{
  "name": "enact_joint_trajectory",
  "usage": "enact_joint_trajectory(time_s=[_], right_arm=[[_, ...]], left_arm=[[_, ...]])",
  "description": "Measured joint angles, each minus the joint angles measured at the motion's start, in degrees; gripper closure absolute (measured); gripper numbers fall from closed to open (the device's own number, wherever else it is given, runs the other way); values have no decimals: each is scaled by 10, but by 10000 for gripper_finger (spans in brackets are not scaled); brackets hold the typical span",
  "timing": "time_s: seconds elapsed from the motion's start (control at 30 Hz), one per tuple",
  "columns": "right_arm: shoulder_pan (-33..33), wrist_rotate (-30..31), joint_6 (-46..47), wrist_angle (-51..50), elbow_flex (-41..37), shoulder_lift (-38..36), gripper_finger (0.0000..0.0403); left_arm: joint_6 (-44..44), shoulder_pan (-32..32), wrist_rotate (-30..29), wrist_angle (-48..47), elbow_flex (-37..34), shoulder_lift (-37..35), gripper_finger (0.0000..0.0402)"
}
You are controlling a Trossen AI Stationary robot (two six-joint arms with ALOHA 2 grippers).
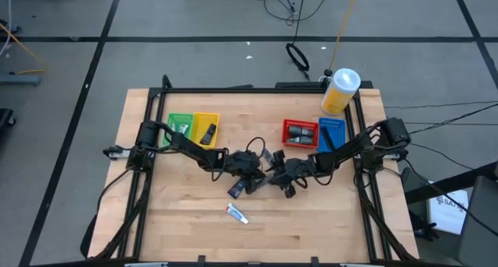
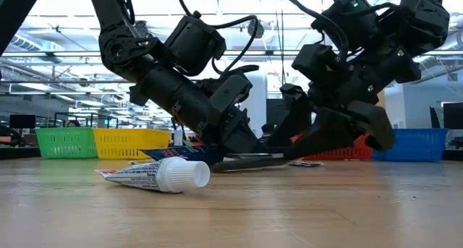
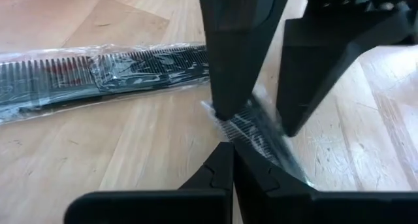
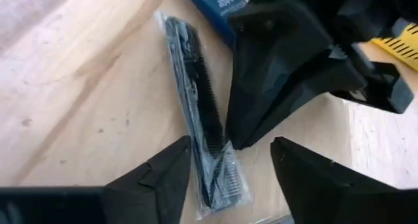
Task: Pick & Place Travel size toiletries
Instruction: Put the comb into the blue bin
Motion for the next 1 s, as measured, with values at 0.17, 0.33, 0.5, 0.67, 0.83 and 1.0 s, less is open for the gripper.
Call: enact_joint_trajectory(time_s=[0.17,0.33,0.5,0.67,0.83,1.0], right_arm=[[0,1,-16,19,1,3,236],[0,16,-28,50,0,3,249],[-9,15,-23,42,0,3,247],[-27,-44,-3,22,1,3,247],[-30,-72,-3,-7,0,3,263],[-30,-76,-8,-13,0,3,309]], left_arm=[[-2,0,-2,0,0,0,393],[-2,-1,-2,0,0,0,398],[0,-5,-4,0,0,0,399],[3,-7,-3,0,0,0,393],[7,-7,-3,0,0,0,399],[6,-6,-3,1,0,0,392]])
